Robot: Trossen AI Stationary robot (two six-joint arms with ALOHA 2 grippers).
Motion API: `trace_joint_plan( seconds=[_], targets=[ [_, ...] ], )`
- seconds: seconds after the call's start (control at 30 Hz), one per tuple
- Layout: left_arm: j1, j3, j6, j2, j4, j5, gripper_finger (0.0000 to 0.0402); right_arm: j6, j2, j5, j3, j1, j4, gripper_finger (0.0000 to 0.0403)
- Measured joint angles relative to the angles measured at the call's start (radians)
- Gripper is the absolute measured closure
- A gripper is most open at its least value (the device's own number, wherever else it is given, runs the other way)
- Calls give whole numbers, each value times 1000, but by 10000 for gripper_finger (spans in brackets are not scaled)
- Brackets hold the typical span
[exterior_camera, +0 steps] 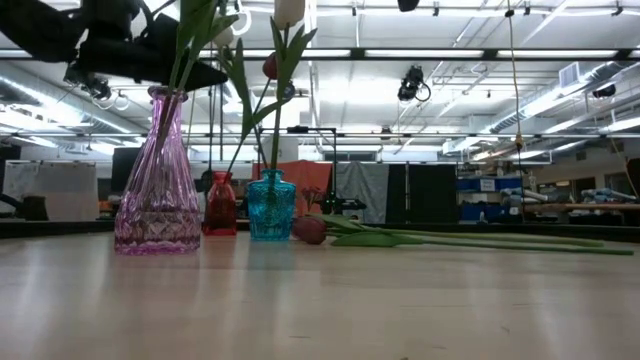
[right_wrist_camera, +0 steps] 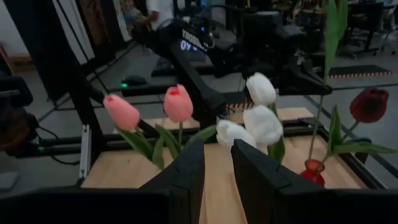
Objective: Sort flowers into vase by color
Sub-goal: Put the right red flower into the red vase, then put the pink flower into the pink vase
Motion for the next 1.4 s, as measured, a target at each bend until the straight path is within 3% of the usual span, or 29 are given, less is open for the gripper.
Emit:
trace_joint_plan(
  seconds=[0.5, 0.8, 0.93, 1.2, 1.4],
  targets=[
    [32, -152, 0, 30, 219, -22, 390, -2, 52, 0, 0, -1, 14, 307],
    [29, -161, -52, 75, 198, -19, 385, 27, 115, 0, 1, -3, -8, 307],
    [28, -162, -71, 87, 149, -19, 353, 66, 185, 21, 1, -3, -78, 307],
    [32, -137, -70, 38, 3, -30, 236, 101, 292, 62, 0, -15, -231, 301],
    [32, -65, -43, -7, -238, -45, 220, 109, 297, 78, 0, -18, -316, 291]
  ],
)
